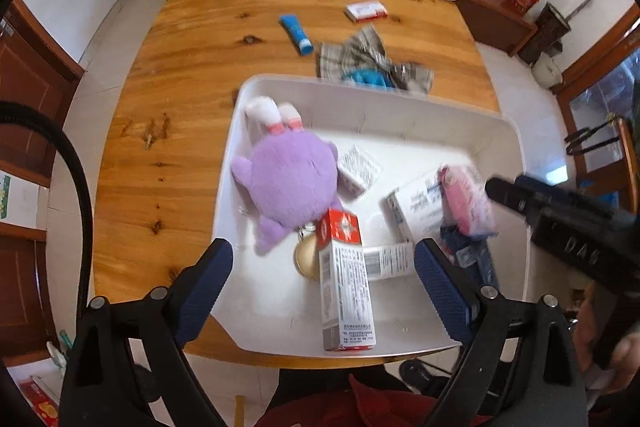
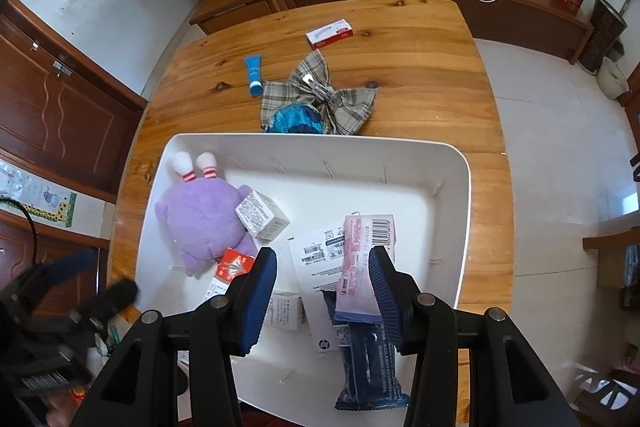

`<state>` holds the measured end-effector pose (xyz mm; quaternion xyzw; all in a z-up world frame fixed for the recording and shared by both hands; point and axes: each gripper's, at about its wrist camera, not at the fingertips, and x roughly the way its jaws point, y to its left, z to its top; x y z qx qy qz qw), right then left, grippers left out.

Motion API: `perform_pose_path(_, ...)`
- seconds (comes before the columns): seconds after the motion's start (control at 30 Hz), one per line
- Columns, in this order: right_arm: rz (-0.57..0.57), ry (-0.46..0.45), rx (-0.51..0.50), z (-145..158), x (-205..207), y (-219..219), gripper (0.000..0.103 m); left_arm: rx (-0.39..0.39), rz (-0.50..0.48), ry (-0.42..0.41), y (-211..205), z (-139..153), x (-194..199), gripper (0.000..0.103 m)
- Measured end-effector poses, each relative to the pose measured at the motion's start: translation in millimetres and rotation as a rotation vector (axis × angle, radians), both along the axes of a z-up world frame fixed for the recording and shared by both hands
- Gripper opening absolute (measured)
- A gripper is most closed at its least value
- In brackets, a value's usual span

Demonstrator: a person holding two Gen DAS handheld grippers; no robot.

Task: Organize objects
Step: 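Move both tools back over the table toward the blue tube and white box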

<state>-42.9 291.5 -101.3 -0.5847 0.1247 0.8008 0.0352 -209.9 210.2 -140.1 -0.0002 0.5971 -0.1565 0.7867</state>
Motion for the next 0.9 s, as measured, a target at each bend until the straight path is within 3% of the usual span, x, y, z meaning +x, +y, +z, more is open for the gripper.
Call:
perform_pose_path(0.33,0.037,0.015,-0.005,17,-18,-9,0.049,-0.018,0.126,-0.090,38,44,51,0.095)
perform_pose_path(0.5,0.041,0.035,-0.005,31,-34,-11,0.057,-0.031,0.167,-0.111,49,57,84,0.095)
perform_pose_path(0.9,0.018,0.077,-0.003,81,-107,-1,0.062,-0.007,0.154,-0.136,35,65,160,0.096)
